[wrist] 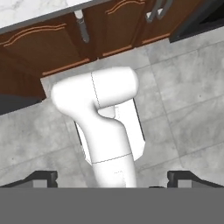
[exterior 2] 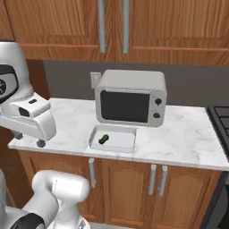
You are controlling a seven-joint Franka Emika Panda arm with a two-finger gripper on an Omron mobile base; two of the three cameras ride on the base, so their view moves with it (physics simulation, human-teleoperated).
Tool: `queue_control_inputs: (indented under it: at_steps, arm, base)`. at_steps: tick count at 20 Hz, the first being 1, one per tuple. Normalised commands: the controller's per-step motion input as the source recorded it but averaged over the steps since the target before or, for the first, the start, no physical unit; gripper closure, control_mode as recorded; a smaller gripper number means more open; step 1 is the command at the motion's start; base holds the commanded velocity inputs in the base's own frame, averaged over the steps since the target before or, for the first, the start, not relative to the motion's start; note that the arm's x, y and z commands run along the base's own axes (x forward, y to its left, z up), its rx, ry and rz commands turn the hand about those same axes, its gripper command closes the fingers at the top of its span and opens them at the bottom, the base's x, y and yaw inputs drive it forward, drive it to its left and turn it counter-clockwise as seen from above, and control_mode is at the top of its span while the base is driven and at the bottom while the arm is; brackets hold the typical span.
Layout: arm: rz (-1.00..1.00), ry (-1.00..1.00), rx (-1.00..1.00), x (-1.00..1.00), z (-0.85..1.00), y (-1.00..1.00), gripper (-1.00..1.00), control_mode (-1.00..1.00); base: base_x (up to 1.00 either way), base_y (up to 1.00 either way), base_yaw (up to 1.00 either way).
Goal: Take the bell pepper and squash out of the freezer and place them in the tupperware container on the counter. Then put the tupperware containing the vegetables back in the freezer.
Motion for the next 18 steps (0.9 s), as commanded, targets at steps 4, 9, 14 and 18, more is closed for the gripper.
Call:
queue_control_inputs:
  at_steps: [4,9,14,18]
  arm:
    - [0.0,0.0,0.0,0.0,0.0,0.0,-1.0,1.0]
    - [0.0,0.0,0.0,0.0,0.0,0.0,-1.0,1.0]
    - [0.0,0.0,0.0,0.0,0.0,0.0,-1.0,1.0]
    - [0.0,0.0,0.0,0.0,0.0,0.0,-1.0,1.0]
  base:
    - [-0.39,1.0,0.0]
    - [-0.59,1.0,0.0]
    - [-0.48,0.99,0.0]
    - [-0.01,0.92,0.0]
